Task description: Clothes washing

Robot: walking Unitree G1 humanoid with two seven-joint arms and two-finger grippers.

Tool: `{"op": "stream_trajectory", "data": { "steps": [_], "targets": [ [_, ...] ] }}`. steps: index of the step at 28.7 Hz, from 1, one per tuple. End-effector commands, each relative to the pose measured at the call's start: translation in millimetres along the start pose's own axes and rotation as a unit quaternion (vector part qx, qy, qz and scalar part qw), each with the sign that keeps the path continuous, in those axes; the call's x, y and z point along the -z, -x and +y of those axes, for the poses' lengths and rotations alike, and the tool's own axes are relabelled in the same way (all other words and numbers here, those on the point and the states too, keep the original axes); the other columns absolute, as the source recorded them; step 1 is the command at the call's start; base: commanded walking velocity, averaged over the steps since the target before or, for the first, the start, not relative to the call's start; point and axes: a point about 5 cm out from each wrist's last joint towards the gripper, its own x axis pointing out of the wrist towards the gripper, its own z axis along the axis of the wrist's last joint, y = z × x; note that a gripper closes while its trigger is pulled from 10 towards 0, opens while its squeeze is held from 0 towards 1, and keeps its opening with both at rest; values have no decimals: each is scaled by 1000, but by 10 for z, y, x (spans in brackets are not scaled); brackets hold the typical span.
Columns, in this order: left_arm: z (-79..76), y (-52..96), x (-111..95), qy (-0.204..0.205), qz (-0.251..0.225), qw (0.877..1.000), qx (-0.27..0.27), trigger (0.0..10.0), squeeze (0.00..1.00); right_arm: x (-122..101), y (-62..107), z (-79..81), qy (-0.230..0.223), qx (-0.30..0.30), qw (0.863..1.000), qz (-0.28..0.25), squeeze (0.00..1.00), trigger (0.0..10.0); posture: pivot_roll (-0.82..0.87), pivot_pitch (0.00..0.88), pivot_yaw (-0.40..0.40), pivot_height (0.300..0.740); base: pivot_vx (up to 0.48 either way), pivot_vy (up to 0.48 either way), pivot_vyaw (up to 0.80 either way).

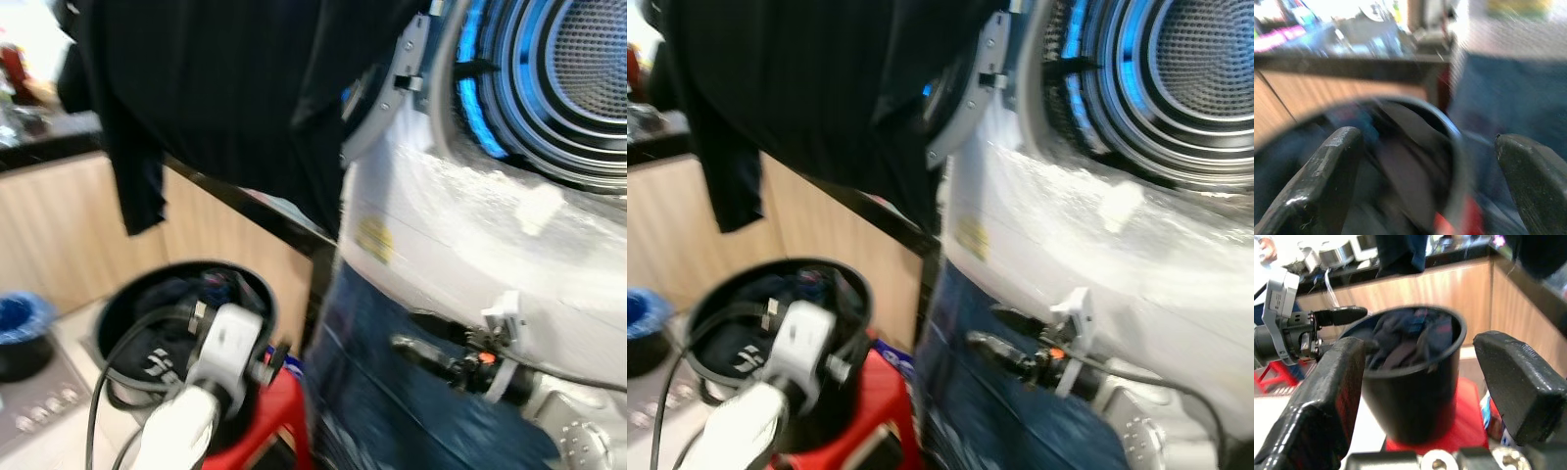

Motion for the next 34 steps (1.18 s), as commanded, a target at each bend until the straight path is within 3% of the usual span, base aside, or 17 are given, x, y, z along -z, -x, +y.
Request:
{"op": "stream_trajectory", "data": {
  "steps": [1, 4, 10, 11, 14, 18, 24, 27, 34],
  "targets": [
    [0, -35, -131, 0, -31, 999, -8, 10000, 0, -62, 5, -26, 16, 20, 1000, -10, 0, 10000, 126, 0, -79, 740, 0, 0, 0],
    [-2, -37, -137, 5, -33, 999, -10, 10000, 0, -63, -17, -62, 17, 39, 999, -18, 0, 10000, 124, 0, -81, 740, 0, 0, 0],
    [17, -29, -123, 10, -35, 999, -7, 10000, 0, -72, -103, -191, 8, 133, 990, -51, 0, 10000, 117, 0, -86, 740, 0, 0, 0],
    [33, -43, -136, 4, -38, 999, -9, 10000, 0, -69, -130, -248, 4, 171, 983, -68, 0, 10000, 114, 0, -83, 740, 0, 0, 0],
    [43, -62, -167, 10, -46, 999, -9, 10000, 0, -44, -151, -287, 3, 200, 977, -71, 0, 10000, 112, 0, -82, 740, 0, 0, 0],
    [29, -101, -142, 7, -42, 999, 2, 10000, 0, 37, -186, -372, -18, 273, 958, -83, 0, 10000, 99, 0, -73, 740, 0, 0, 0],
    [30, -144, -65, 15, -34, 999, 3, 10000, 0, 261, -271, -317, -10, 321, 944, -77, 0, 10000, 86, 0, -62, 740, 0, 0, 0],
    [44, -169, 3, 27, -32, 999, 1, 10000, 0, 414, -351, -243, -40, 320, 943, -81, 0, 10000, 87, 0, -59, 740, 0, 0, 0],
    [104, -235, 138, 17, -18, 1000, 1, 10000, 0, 552, -454, -209, -34, 337, 938, -68, 0, 10000, 78, 0, -50, 740, 0, 0, 0]
  ]
}}
